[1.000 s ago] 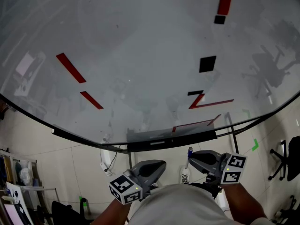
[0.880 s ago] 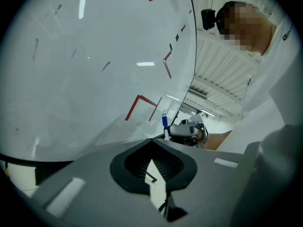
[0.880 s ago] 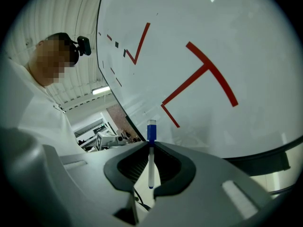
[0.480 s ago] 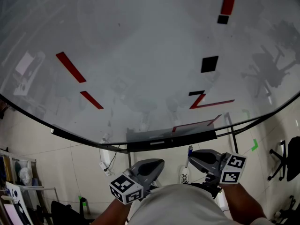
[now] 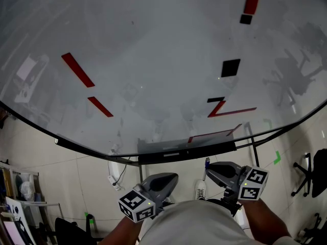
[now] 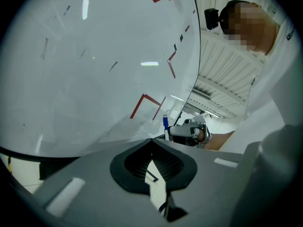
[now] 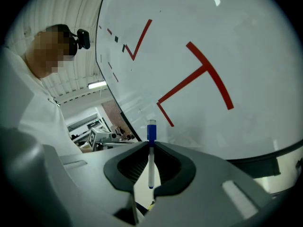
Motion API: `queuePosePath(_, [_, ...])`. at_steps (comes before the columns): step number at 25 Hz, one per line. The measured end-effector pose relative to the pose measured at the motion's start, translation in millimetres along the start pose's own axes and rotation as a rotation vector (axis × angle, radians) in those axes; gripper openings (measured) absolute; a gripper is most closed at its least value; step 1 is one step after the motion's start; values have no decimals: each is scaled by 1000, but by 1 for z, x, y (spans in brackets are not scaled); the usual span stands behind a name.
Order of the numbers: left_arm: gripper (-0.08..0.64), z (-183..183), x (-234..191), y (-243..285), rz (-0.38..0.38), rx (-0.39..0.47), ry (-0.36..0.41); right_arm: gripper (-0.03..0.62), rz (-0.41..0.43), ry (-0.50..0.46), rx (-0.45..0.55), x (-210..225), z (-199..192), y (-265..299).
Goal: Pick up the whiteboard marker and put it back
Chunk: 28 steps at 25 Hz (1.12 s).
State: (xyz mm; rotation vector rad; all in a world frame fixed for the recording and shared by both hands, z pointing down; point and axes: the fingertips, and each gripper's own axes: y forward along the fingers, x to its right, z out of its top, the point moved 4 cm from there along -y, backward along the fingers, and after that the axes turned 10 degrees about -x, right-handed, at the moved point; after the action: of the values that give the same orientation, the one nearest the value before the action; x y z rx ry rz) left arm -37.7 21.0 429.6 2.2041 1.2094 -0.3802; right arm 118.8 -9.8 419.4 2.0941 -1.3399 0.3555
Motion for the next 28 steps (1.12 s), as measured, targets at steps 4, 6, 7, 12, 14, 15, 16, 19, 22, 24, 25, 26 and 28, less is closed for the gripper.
queuePosePath(4, [17, -4, 1, 0, -2, -10, -4, 34, -68, -82, -57, 2, -5, 6])
queuePosePath(6, [17, -5, 2, -1, -3, -13, -6, 34, -96, -123, -91, 3, -10, 10])
queuePosePath(7, [17, -6, 2, 0, -3, -14, -6, 34, -110, -138, -104, 5, -12, 12])
queuePosePath(12, [17, -8, 3, 1, -5, -21, -11, 34, -180, -171, -153, 15, -22, 14])
queuePosePath(14, [17, -10, 1, 1, -1, -30, -15, 34, -209, -187, -177, 18, -25, 15])
queuePosePath(15, [17, -12, 0, 0, 1, -33, -19, 34, -223, -201, -190, 19, -26, 15])
queuePosePath(16, [17, -13, 0, 0, 4, -35, -22, 34, -238, -219, -202, 20, -27, 16])
queuePosePath(19, [17, -14, -2, -1, 7, -37, -27, 34, -290, -304, -243, 22, -29, 19])
queuePosePath(22, [17, -13, -2, 1, 2, -37, -25, 34, -323, -398, -274, 22, -30, 24])
queuePosePath(24, [17, -12, -2, 0, 2, -33, -25, 34, -343, -453, -291, 21, -29, 28])
queuePosePath(25, [17, -12, -3, 0, 4, -31, -25, 34, -365, -490, -306, 21, -29, 29])
queuePosePath(26, [17, -12, -4, -1, 6, -30, -26, 34, -390, -532, -325, 22, -29, 30])
queuePosePath(28, [17, -12, -5, 0, 9, -30, -28, 34, -439, -617, -370, 24, -30, 31])
